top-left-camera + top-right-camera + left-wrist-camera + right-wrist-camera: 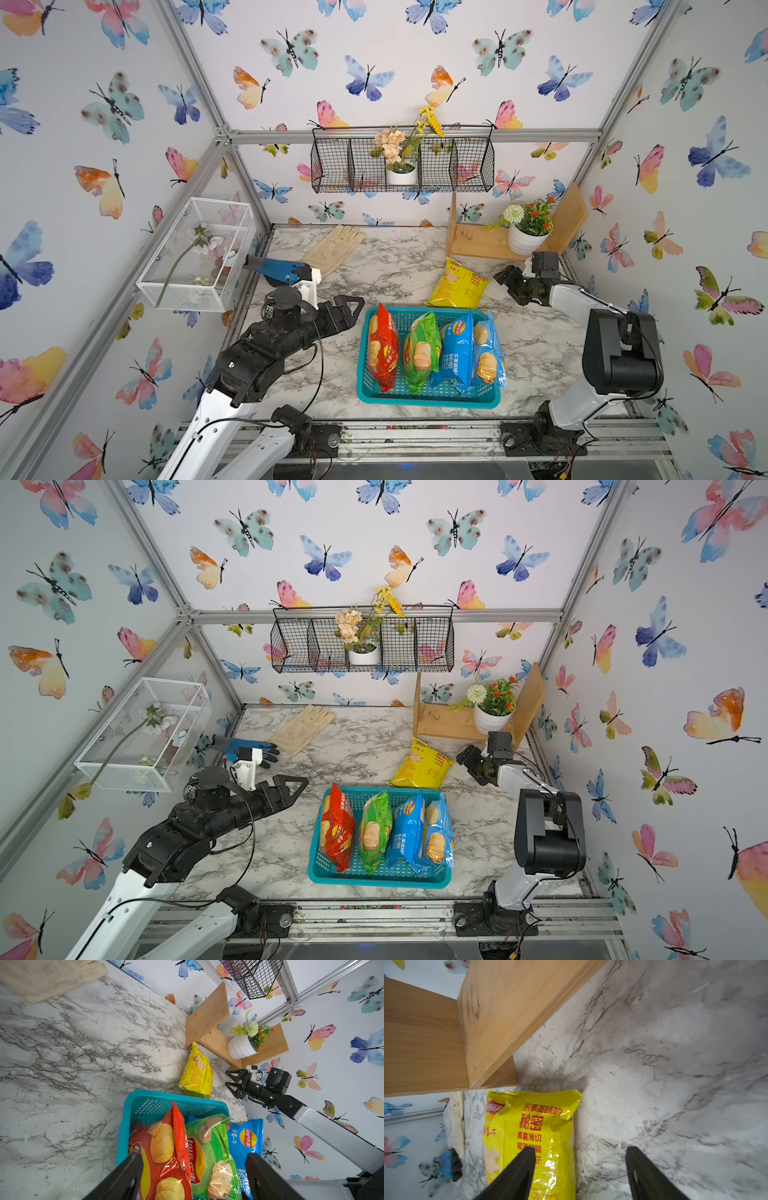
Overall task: Put the potato chips into the basket
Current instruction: Pick up the potato chip from the center of the board.
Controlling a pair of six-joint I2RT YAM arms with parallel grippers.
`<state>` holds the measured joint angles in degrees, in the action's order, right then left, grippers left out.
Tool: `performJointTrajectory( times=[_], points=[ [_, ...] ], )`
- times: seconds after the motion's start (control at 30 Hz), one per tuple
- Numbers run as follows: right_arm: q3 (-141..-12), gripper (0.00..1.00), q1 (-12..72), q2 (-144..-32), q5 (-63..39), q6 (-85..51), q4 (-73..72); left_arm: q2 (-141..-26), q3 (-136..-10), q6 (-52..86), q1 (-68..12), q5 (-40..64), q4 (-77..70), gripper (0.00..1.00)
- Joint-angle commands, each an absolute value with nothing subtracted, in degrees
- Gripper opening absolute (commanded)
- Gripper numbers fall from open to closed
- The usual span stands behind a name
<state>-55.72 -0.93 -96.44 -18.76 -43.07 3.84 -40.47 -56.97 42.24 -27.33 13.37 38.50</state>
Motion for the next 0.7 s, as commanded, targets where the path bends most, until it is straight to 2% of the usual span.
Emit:
performJointTrajectory(
  times=[0.0,0.27,0.67],
  points=[
    [-57.08,0.74,-0.70,-98.73,-22.02,-49.66,-2.81,-39.22,-55.39,42.95,-26.97,14.02,39.51,0.83],
    [-54.69,0.69,-0.70,-102.98,-22.41,-59.35,-10.15,-38.23,-54.14,43.86,-26.95,14.15,39.29,0.83],
    [-51.62,0.66,-0.62,-104.87,-22.73,-65.71,-16.54,-38.84,-53.04,44.21,-26.96,14.50,38.11,0.83]
  ],
)
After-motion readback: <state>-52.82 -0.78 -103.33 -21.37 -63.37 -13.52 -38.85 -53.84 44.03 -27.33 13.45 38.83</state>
